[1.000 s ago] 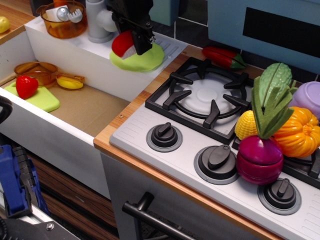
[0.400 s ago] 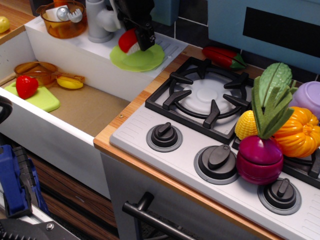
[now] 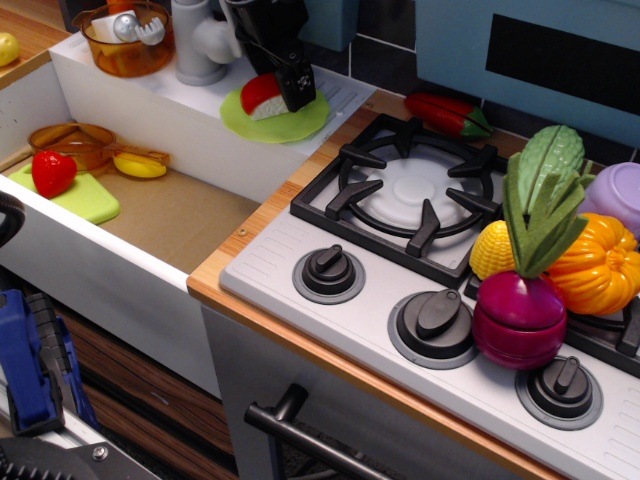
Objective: Put sushi on plate
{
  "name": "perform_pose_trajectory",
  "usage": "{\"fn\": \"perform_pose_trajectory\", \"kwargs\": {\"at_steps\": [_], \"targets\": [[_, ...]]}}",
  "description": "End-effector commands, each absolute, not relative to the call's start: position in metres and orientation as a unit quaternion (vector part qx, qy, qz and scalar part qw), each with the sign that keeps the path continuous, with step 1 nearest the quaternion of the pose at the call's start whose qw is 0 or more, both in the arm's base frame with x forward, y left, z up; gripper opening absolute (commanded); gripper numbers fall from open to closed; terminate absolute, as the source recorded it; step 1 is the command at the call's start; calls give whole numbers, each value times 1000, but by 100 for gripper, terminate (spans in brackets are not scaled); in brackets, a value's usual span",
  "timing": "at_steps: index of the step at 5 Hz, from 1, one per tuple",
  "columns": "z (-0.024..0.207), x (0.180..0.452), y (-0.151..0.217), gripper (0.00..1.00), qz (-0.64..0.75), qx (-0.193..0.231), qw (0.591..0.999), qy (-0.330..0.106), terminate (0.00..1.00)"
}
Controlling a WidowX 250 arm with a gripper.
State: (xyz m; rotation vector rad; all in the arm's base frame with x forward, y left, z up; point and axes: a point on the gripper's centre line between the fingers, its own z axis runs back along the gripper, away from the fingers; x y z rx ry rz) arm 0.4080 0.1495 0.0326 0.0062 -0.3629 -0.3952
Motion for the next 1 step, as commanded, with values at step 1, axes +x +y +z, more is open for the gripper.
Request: {"fn": "perform_pose_trajectory", "kwargs": {"at_steps": [1], "targets": [[56, 416, 158, 100, -196, 23, 958, -207, 100]]}}
